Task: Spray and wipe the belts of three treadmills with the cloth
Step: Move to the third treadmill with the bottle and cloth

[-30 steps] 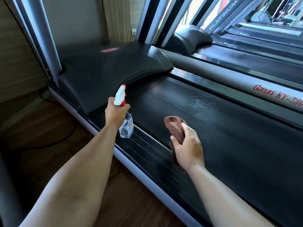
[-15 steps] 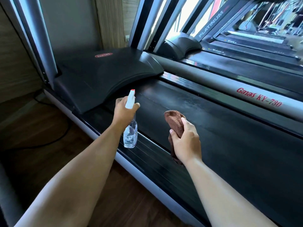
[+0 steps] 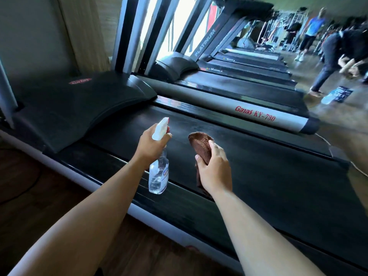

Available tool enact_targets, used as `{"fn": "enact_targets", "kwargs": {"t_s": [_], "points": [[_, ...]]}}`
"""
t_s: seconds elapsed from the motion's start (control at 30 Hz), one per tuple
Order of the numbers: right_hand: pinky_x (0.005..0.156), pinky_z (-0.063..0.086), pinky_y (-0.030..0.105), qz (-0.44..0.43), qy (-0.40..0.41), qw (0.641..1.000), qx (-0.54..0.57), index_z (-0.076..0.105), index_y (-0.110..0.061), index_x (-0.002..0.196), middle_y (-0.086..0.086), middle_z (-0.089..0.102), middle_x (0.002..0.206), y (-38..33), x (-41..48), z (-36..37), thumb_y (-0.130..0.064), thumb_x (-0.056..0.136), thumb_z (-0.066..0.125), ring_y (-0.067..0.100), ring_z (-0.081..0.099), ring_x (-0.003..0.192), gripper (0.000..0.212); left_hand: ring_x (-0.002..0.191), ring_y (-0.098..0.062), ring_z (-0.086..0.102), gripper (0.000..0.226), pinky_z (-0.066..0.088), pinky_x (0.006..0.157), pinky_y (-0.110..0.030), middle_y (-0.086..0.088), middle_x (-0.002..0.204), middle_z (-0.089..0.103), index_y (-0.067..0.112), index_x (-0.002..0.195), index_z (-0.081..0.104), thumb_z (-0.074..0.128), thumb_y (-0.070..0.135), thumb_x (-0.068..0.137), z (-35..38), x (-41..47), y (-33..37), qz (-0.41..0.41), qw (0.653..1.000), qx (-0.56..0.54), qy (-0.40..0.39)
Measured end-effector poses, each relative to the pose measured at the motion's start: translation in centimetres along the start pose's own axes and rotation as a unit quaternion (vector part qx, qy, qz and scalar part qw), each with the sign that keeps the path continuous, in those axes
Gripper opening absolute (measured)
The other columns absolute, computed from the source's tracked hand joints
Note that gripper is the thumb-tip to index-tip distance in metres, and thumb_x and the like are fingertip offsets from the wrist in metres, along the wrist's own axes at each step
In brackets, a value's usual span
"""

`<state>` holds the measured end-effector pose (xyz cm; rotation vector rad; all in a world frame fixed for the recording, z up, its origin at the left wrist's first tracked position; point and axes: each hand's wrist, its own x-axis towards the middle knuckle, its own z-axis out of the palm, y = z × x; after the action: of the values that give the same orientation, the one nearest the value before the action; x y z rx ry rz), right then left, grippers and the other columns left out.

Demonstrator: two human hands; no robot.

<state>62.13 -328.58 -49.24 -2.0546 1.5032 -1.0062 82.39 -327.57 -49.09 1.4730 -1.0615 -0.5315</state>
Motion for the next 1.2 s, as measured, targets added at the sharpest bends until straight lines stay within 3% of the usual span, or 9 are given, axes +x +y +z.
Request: {"fn": "enact_targets", "kwargs": {"t_s": [0.13, 0.3, 0.47, 0.63, 0.8, 1.03, 1.2], "points": [[0.108, 0.036, 0.033, 0.019, 0.023, 0.999, -0.012, 0.037, -0.022, 0.151, -0.001, 0.038, 0.153, 2.5, 0.4, -3.3, -0.034, 0.096, 0.061, 0.019, 0.044, 0.134, 0.061, 0.076, -0.014, 0.059, 0.026, 0.054, 0.079, -0.053, -0.006, 0.092, 0.071, 0.026, 0.096, 0.069, 0.068, 0.04, 0.074, 4.9, -0.9, 1.8, 0.018, 0.998, -0.017, -0.052], [0.108, 0.037, 0.032, 0.052, 0.062, 0.997, -0.016, 0.036, -0.021, 0.151, -0.002, 0.037, 0.154, 7.9, 2.0, -7.3, -0.034, 0.096, 0.061, 0.019, 0.042, 0.136, 0.062, 0.077, -0.013, 0.06, 0.016, 0.053, 0.08, -0.052, 0.002, 0.087, 0.069, 0.025, 0.093, 0.068, 0.068, 0.032, 0.078, 12.2, -1.4, 3.3, 0.024, 0.994, -0.018, -0.105], [0.109, 0.035, 0.03, 0.087, 0.105, 0.991, -0.009, 0.036, -0.021, 0.151, -0.001, 0.039, 0.152, 14.5, 4.9, -11.1, -0.033, 0.095, 0.062, 0.017, 0.042, 0.135, 0.062, 0.086, -0.029, 0.064, 0.017, 0.052, 0.083, -0.051, 0.0, 0.089, 0.07, 0.025, 0.093, 0.068, 0.067, 0.033, 0.078, 20.4, -0.6, 3.6, 0.024, 0.989, -0.007, -0.148], [0.109, 0.034, 0.027, 0.127, 0.127, 0.984, -0.022, 0.037, -0.018, 0.15, -0.001, 0.039, 0.152, 21.0, 8.3, -14.9, -0.031, 0.095, 0.063, 0.016, 0.041, 0.136, 0.062, 0.079, -0.014, 0.061, 0.015, 0.053, 0.081, -0.046, -0.001, 0.089, 0.069, 0.022, 0.093, 0.067, 0.066, 0.027, 0.079, 28.9, 1.1, 4.0, 0.013, 0.982, -0.02, -0.186], [0.105, 0.034, 0.026, 0.157, 0.143, 0.976, -0.042, 0.036, -0.018, 0.151, 0.0, 0.036, 0.154, 24.7, 11.3, -19.6, -0.03, 0.095, 0.062, 0.017, 0.04, 0.136, 0.062, 0.086, -0.023, 0.063, 0.013, 0.052, 0.083, -0.045, 0.003, 0.09, 0.068, 0.026, 0.095, 0.066, 0.067, 0.028, 0.082, 35.9, 3.1, 6.2, 0.015, 0.974, -0.011, -0.228], [0.105, 0.037, 0.029, 0.198, 0.147, 0.966, -0.071, 0.034, -0.018, 0.152, 0.0, 0.034, 0.156, 23.7, 12.9, -29.5, -0.033, 0.096, 0.06, 0.018, 0.041, 0.137, 0.063, 0.082, -0.008, 0.059, 0.015, 0.047, 0.076, -0.025, 0.011, 0.091, 0.068, 0.026, 0.1, 0.066, 0.067, 0.022, 0.086, 41.0, 3.2, 16.3, 0.006, 0.958, 0.008, -0.287], [0.105, 0.042, 0.033, 0.212, 0.135, 0.961, -0.112, 0.029, -0.02, 0.154, 0.0, 0.032, 0.157, 20.6, 13.4, -38.6, -0.037, 0.098, 0.056, 0.02, 0.043, 0.136, 0.064, 0.081, -0.006, 0.06, 0.017, 0.046, 0.072, -0.021, 0.013, 0.092, 0.068, 0.029, 0.102, 0.065, 0.068, 0.019, 0.087, 42.5, 2.5, 26.4, 0.007, 0.945, 0.053, -0.321]]}}
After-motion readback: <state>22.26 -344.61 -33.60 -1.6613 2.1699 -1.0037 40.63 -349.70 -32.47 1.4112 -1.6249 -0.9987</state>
